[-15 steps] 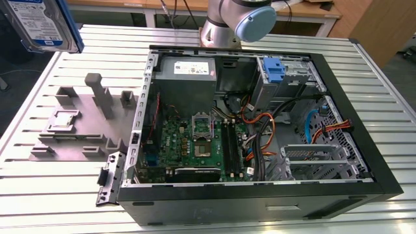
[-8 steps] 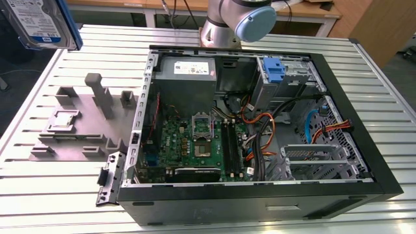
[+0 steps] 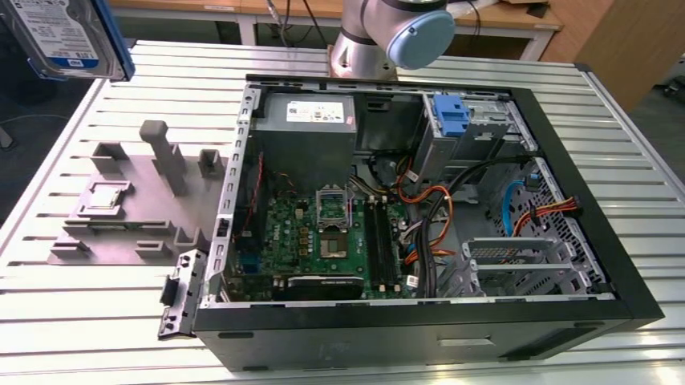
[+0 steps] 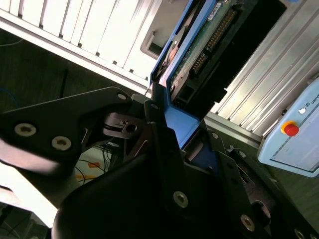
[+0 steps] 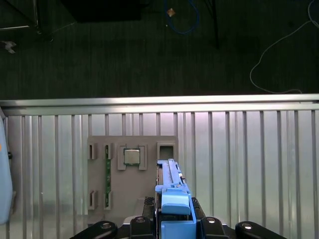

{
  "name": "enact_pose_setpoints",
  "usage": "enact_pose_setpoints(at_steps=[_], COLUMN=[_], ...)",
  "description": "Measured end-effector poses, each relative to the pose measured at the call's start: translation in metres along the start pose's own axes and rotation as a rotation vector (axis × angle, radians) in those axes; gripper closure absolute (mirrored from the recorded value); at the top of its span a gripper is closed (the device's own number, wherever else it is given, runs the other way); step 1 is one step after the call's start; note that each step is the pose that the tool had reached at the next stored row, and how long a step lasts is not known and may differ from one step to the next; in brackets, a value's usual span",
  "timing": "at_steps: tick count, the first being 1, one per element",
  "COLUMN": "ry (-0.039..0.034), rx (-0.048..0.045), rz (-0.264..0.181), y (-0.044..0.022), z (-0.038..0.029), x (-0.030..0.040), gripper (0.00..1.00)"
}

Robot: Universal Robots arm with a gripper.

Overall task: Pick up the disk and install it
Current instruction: 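Pick up the disk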

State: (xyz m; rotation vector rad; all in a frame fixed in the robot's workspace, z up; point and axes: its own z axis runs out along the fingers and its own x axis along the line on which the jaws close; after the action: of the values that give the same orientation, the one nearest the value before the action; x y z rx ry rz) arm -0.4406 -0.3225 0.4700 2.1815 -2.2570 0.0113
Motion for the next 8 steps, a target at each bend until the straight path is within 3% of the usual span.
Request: enact_pose_setpoints(at_steps=[8], ry=[0.0006], rx=[-0.0002], rz=[0.000], y=[-0.0002], z=[-0.0001], x=[0.0050], gripper=[0.63])
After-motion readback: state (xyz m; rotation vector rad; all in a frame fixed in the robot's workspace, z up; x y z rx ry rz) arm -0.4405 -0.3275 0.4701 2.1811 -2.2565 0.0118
